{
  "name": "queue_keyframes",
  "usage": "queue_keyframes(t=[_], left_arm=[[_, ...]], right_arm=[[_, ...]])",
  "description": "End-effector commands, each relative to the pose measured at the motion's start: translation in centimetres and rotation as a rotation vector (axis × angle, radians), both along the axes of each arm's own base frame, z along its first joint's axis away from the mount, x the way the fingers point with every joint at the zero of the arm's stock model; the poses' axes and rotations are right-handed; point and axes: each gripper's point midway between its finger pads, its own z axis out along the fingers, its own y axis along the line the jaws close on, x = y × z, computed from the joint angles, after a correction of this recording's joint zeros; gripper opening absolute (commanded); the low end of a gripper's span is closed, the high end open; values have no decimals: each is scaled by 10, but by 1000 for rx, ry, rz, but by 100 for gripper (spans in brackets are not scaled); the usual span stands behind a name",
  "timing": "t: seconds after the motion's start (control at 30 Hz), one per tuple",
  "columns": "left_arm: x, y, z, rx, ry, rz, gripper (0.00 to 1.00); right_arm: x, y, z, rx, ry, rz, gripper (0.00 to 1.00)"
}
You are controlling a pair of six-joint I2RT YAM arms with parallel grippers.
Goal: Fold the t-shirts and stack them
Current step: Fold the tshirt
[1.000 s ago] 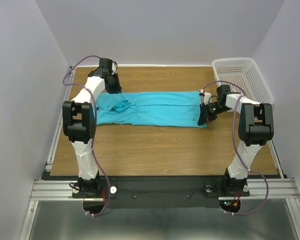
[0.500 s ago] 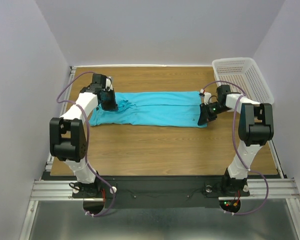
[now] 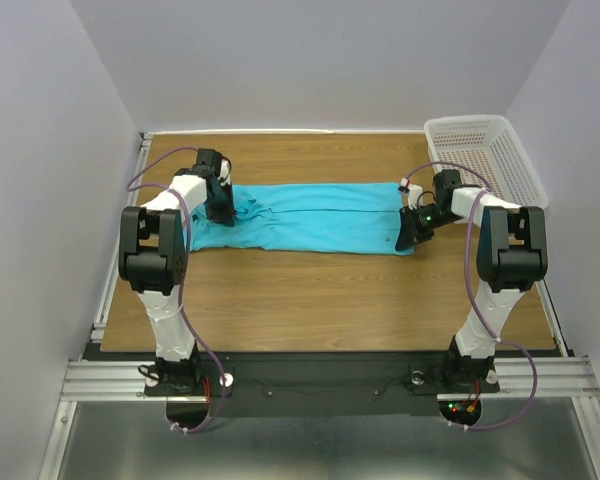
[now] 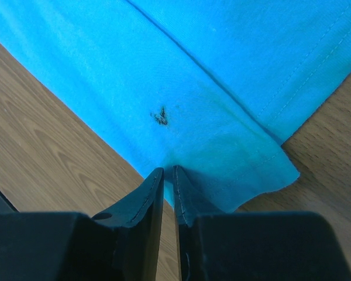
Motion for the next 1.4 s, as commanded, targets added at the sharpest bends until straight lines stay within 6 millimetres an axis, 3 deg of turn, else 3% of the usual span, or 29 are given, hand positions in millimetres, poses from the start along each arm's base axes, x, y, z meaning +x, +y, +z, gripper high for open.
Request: queue_keyframes(t=[0.0,0.17,0.33,0.43,0.57,0.67,0.73,0.97,1.23,1.37], left_arm=[[32,0,32,-1,-104,16,9],[43,2,26,-5,-90,22,9],[53,22,5,-12,-64,76,9],[63,31,4,-25,-90,98,11],[86,35,30,-67,-205,116,18],[93,54,54,-133,-282,144,21],[94,50,64,-196,-311,118,23],[80,26,64,-367,-262,8,21],[45,3,62,-350,-197,-80,14],[29,-12,45,-348,-113,-105,14]], right_arm=[[8,-19,-20,-121,-20,5,19],[9,-19,-20,-120,-21,7,19],[8,-19,-21,-121,-20,7,19],[9,-19,-21,-122,-20,8,19],[9,-19,-21,-123,-18,7,19],[8,-19,-21,-121,-18,7,19],[9,-19,-21,-121,-20,7,19],[9,-19,-21,-120,-19,6,19],[9,-18,-21,-118,-17,6,19],[9,-18,-21,-117,-19,6,19]])
